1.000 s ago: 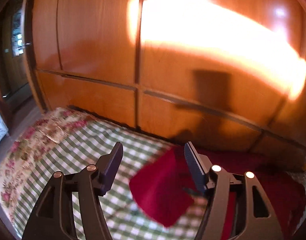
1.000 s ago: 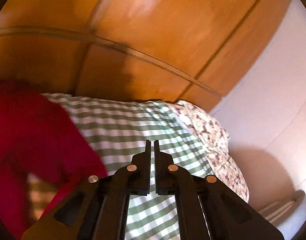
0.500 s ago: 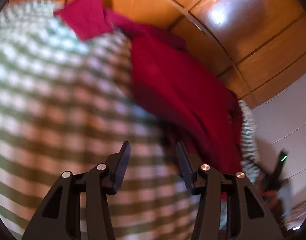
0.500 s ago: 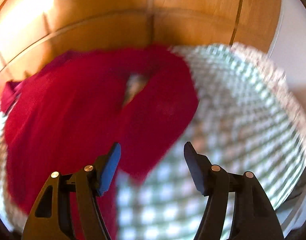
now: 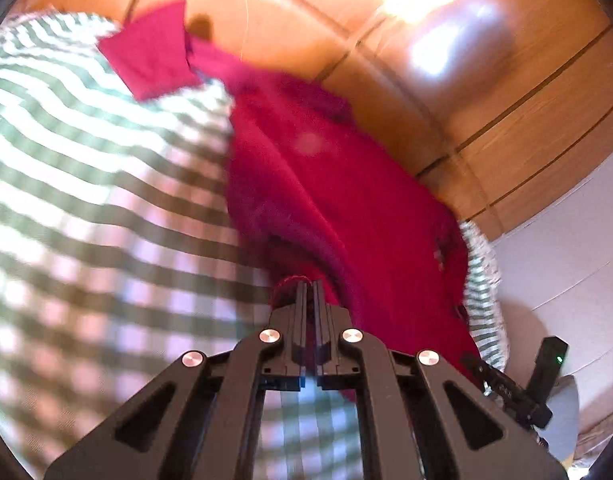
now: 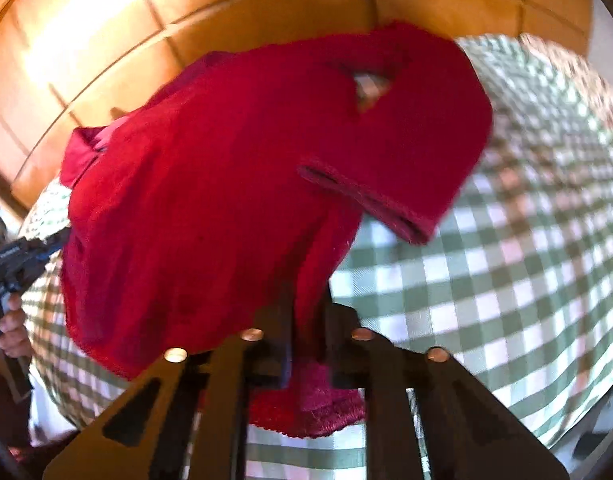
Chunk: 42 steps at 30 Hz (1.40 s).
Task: Fold small clothes
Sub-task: 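Lift and shake the sweater out with both tools, then lay it flat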
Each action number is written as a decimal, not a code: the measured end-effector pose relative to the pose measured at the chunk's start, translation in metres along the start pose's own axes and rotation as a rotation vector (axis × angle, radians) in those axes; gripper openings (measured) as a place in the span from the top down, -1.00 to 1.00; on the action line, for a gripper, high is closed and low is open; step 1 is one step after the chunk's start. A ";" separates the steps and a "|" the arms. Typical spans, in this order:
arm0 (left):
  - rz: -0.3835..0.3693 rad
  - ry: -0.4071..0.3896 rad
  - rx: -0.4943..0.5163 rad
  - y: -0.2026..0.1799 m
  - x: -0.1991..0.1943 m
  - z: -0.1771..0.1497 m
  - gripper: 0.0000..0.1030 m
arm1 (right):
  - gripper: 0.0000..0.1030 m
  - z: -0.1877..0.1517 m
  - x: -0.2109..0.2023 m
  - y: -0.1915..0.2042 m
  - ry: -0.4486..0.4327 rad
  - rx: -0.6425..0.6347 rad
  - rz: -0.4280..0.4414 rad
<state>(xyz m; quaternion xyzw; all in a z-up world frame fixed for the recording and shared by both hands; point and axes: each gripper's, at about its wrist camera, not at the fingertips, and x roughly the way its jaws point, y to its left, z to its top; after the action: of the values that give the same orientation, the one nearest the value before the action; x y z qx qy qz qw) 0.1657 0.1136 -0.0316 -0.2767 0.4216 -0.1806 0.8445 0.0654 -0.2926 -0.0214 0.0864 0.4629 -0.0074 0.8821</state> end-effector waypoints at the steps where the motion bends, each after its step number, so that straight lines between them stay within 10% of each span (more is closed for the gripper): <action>1: -0.011 -0.022 0.008 -0.001 -0.019 -0.003 0.97 | 0.83 0.003 -0.011 0.002 -0.028 -0.012 0.010; 7: -0.080 -0.065 0.037 0.006 -0.121 -0.048 1.00 | 0.96 -0.004 -0.069 -0.015 -0.108 -0.055 0.015; 10: -0.008 -0.073 -0.063 0.042 -0.133 -0.059 0.29 | 1.00 -0.022 -0.068 -0.035 -0.070 -0.016 -0.028; 16: 0.073 -0.054 -0.234 0.095 -0.106 -0.050 -0.01 | 0.99 -0.039 -0.048 -0.063 -0.031 0.115 -0.028; 17: 0.075 -0.056 -0.238 0.096 -0.100 -0.047 -0.02 | 0.87 -0.037 -0.046 -0.065 -0.029 0.127 -0.025; 19: 0.070 -0.045 -0.217 0.090 -0.084 -0.035 -0.03 | -0.17 -0.035 -0.043 -0.065 -0.042 0.148 -0.023; 25: 0.147 0.098 -0.087 0.073 -0.026 -0.028 0.47 | -0.26 -0.026 -0.018 -0.051 -0.025 0.168 0.031; 29: 0.190 0.094 -0.014 0.065 -0.024 -0.027 0.83 | -0.07 -0.024 0.009 -0.030 0.006 0.103 -0.003; 32: 0.162 0.047 -0.011 0.063 -0.049 -0.026 0.95 | 0.76 -0.016 0.011 -0.006 0.013 -0.023 -0.017; 42: 0.176 0.052 0.067 0.042 -0.108 -0.081 0.95 | 0.86 -0.023 -0.045 0.012 -0.031 -0.178 0.014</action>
<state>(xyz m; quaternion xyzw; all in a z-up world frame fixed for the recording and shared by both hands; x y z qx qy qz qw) 0.0409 0.1786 -0.0313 -0.2055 0.4596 -0.1265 0.8547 0.0218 -0.2802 0.0045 0.0109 0.4474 0.0387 0.8934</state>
